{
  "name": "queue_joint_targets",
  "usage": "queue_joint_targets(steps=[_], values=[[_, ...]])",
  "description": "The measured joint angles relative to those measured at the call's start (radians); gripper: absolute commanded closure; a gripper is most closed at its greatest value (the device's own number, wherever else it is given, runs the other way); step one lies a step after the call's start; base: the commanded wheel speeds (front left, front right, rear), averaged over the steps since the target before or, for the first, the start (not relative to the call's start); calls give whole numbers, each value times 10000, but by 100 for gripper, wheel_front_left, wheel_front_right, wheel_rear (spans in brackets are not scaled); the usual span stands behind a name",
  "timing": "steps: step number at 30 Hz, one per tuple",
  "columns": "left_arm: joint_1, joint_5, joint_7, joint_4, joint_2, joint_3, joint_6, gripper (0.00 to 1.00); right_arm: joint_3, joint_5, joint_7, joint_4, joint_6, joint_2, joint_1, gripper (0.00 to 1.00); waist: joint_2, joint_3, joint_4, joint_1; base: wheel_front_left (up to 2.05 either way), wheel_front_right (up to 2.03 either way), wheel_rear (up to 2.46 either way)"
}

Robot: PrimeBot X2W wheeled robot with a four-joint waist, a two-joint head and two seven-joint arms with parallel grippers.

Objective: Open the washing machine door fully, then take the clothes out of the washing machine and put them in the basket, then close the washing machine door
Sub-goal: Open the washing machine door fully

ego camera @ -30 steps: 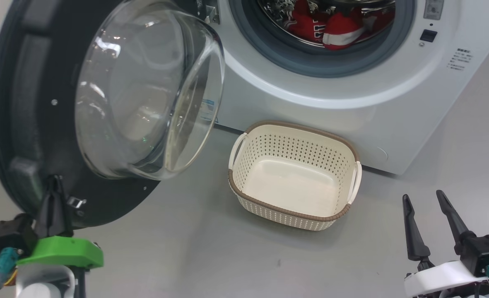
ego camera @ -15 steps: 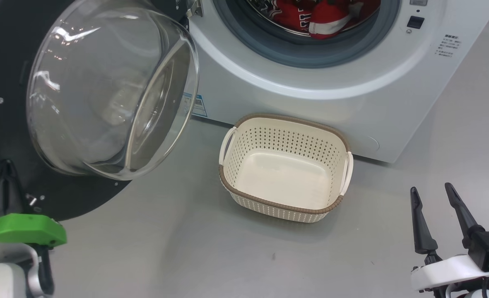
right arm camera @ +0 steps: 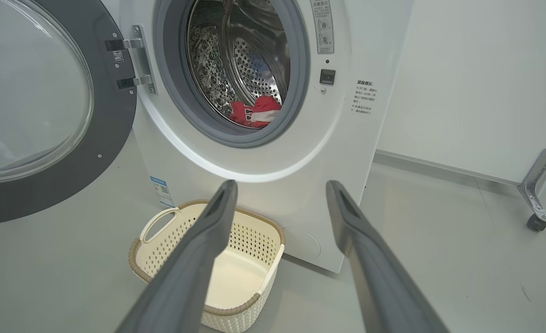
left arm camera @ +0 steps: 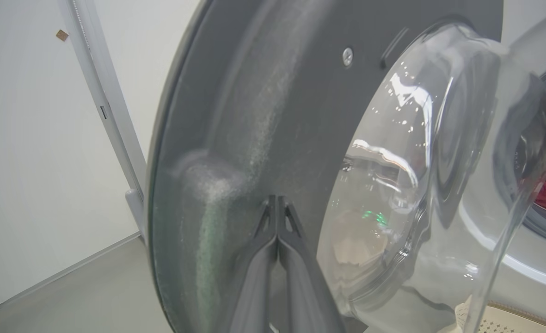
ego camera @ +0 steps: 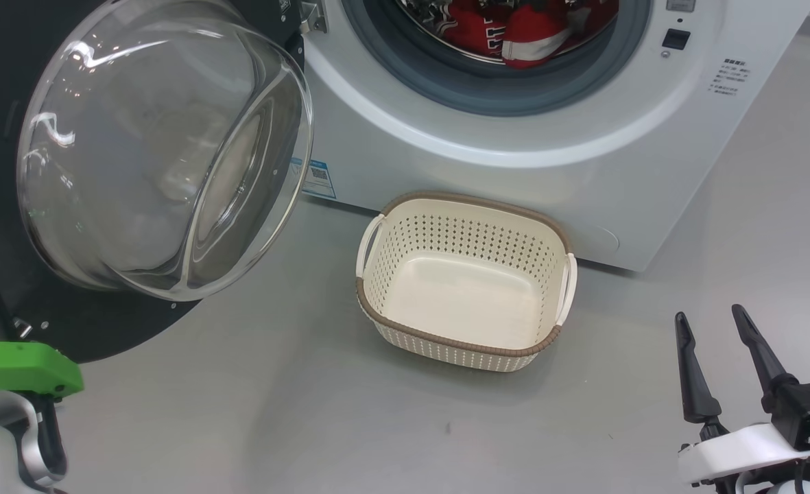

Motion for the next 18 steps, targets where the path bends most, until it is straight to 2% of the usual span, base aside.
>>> queue_joint_targets(steps=[4, 10, 18], values=[[36, 2, -236, 88, -46, 27, 0, 100, 50, 0, 0, 56, 0, 40, -17, 0, 0, -123, -86, 0, 0, 0, 0], [500, 96, -577, -98, -407, -268, 2, 100, 13, 4, 0, 119, -2, 150, -15, 0, 0, -359, -185, 0, 0, 0, 0], [1368, 591, -750, -711, -771, -1486, -272, 100, -56, 38, 0, 190, -15, 274, 10, 0, 0, -695, -217, 0, 0, 0, 0]])
